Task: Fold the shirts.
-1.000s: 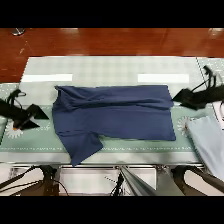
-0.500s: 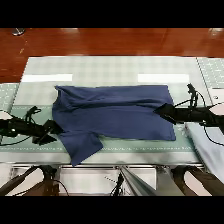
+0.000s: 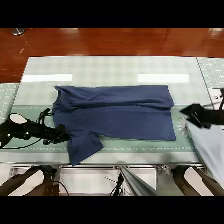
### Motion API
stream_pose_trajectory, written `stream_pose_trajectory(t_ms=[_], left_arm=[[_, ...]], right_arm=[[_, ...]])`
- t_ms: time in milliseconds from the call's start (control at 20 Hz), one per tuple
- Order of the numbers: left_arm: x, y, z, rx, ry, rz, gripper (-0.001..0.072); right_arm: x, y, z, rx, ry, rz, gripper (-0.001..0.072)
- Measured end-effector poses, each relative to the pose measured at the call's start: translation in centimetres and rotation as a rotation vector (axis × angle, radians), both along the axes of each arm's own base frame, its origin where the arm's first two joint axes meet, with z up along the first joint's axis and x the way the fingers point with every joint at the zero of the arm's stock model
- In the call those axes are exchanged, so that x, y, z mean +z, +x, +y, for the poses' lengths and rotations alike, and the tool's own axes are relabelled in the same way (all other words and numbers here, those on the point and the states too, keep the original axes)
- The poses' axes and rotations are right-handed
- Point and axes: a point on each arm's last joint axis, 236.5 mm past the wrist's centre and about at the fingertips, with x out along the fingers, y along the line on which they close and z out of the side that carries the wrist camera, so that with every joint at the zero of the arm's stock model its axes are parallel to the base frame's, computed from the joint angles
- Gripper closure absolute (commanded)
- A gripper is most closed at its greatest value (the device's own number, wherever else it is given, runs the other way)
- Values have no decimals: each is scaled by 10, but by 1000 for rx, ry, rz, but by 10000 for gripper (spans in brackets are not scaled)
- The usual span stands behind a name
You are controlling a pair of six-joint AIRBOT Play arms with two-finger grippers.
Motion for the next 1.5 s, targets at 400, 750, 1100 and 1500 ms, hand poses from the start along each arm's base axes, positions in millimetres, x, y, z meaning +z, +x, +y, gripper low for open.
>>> stream_pose_trajectory(t_ms=[400,750,1100,1500], left_arm=[[4,3,-9,-15,-37,-31,687],[6,3,-11,-16,-47,-32,687],[29,34,-1,-14,-48,-108,688],[82,134,33,60,15,-346,688]], right_arm=[[-57,-91,36,92,81,356,90],[-66,-47,61,91,139,278,453],[-40,8,58,202,81,144,682],[15,85,40,218,49,-25,682]])
